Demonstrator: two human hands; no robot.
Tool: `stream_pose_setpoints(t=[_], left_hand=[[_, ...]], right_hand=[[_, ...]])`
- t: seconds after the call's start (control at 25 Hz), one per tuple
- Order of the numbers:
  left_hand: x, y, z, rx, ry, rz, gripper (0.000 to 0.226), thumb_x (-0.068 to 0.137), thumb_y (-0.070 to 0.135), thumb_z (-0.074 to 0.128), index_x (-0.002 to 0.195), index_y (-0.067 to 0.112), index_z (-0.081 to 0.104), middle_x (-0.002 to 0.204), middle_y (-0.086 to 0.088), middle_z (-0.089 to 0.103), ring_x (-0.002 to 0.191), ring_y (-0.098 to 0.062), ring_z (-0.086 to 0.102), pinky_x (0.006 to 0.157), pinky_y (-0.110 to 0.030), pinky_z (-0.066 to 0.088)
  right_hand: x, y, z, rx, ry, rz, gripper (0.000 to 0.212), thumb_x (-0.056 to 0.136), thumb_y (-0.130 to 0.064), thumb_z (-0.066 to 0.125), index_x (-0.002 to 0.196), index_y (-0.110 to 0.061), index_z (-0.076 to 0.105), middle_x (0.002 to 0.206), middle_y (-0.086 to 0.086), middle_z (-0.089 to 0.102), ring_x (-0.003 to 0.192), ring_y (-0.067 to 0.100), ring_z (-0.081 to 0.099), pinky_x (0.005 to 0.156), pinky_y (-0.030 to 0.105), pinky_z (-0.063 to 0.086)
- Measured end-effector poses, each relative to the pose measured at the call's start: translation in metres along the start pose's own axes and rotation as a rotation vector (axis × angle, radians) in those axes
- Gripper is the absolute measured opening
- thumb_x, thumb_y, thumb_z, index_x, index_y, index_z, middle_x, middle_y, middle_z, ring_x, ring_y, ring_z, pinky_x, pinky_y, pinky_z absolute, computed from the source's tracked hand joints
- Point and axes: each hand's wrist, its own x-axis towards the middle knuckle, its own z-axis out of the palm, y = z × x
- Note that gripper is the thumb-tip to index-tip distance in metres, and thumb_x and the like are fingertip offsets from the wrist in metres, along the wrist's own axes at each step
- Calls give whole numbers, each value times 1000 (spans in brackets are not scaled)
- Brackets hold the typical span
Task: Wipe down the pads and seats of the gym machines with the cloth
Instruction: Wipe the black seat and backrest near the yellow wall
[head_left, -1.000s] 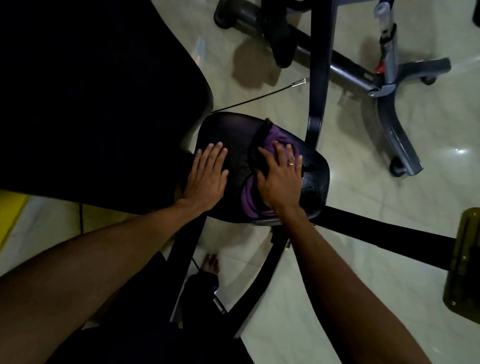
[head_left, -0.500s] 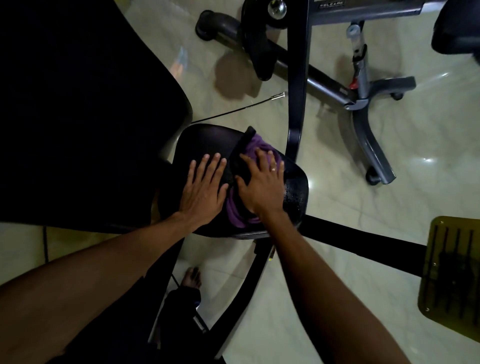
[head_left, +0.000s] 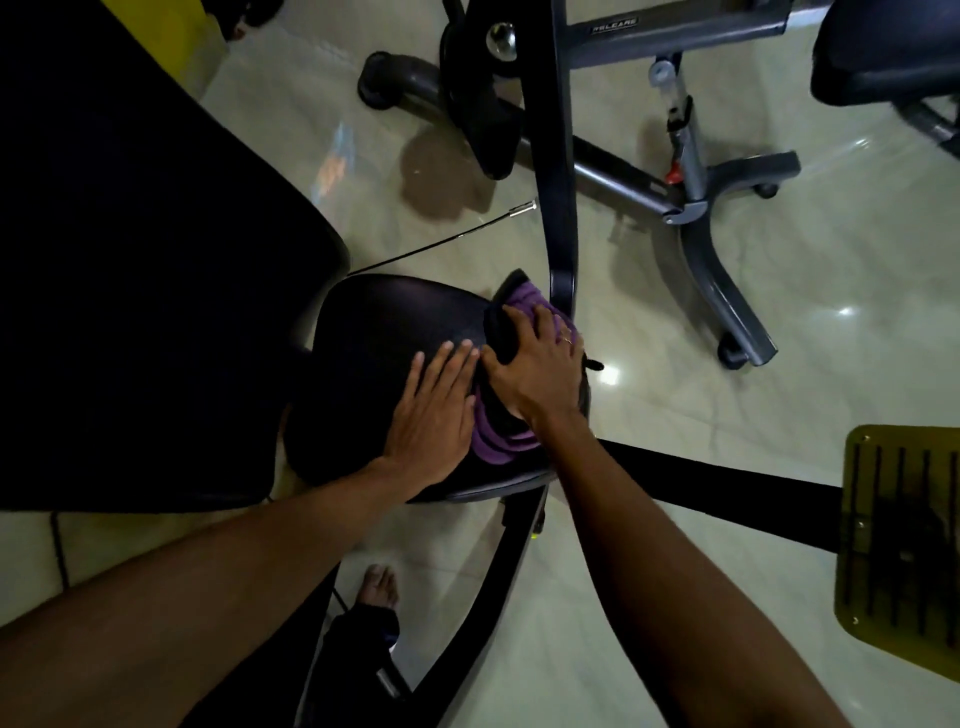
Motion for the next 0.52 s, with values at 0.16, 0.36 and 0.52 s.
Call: stream_pose_setpoints(t=[0.16,0.36,0.52], left_hand=[[-1,2,8,34,46,-29,60,104,37,25,157,6,28,164,-8,25,153,-24,19,122,-53,20],[-4,2,7,-8,123,10,58,105,35,34,156,9,32,164,-6,27,153,-23,21,121,-54,22],[-4,2,5,-30,125,17,57,104,33,35,156,10,31,164,-5,26,153,-23,19,123,-52,18]], right_hand=[[48,5,-16,60,-163,-13,68,89,-73,47,147,-38,43,149,4,46,130,37,51,107,50,42],[29,29,-22,277,-115,209,73,84,-76,53,143,-34,48,142,5,51,125,37,55,100,48,45],[-22,43,-2,439,131,409,78,83,-72,55,147,-31,39,142,5,46,125,37,55,102,51,47]])
